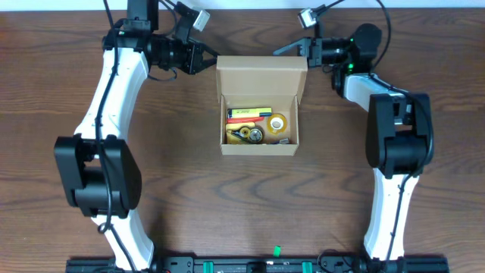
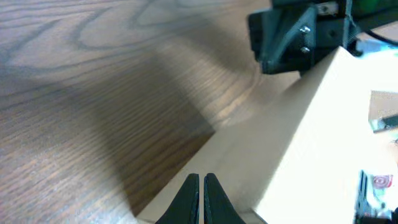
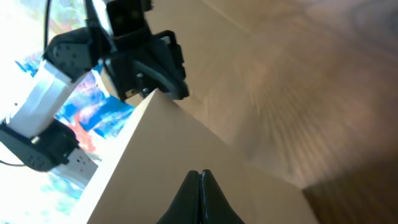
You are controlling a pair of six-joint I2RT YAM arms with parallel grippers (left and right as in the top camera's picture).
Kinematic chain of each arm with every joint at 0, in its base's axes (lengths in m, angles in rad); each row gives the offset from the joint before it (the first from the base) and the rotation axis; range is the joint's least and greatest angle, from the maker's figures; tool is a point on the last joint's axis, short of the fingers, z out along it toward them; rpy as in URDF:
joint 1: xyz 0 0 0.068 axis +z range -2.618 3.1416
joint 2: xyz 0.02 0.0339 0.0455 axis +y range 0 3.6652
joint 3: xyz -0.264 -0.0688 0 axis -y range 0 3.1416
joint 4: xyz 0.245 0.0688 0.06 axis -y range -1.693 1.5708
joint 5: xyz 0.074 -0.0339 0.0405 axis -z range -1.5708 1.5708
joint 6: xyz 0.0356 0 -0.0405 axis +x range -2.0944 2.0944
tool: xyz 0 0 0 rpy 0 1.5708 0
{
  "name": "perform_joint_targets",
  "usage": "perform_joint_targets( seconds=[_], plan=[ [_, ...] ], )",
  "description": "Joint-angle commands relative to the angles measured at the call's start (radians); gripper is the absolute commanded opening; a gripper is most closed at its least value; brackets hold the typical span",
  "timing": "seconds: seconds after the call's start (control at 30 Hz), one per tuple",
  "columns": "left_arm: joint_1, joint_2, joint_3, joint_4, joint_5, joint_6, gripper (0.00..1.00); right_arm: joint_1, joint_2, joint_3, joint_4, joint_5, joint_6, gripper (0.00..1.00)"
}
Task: Pack container
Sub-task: 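Push the lid flap forward with both grippers to close the box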
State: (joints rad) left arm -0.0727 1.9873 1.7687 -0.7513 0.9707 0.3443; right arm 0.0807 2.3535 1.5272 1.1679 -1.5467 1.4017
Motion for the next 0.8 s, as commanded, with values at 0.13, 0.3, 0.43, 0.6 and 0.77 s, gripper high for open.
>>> perform_joint_targets(
  seconds=[0.13, 0.3, 0.43, 0.6, 0.77],
  plan=[
    [0.001, -0.056, 0.012, -0.105, -0.008, 0.173, 0.06, 0.067, 0.002, 0.01, 0.003, -0.013, 0.163, 0.02],
    [0.0, -0.056, 0.012, -0.177, -0.013, 0.24, 0.06, 0.068, 0.002, 0.01, 0.003, -0.013, 0.199, 0.01],
    [0.0, -0.056, 0.012, -0.249, -0.013, 0.299, 0.06, 0.045, 0.002, 0.01, 0.004, -0.013, 0.199, 0.02],
    [-0.001, -0.056, 0.012, -0.354, -0.012, 0.382, 0.06, 0.002, 0.002, 0.01, 0.069, -0.013, 0.2, 0.01],
    [-0.03, -0.056, 0.012, -0.46, -0.013, 0.472, 0.06, -0.035, 0.001, 0.01, 0.293, -0.013, 0.339, 0.01]
  ],
)
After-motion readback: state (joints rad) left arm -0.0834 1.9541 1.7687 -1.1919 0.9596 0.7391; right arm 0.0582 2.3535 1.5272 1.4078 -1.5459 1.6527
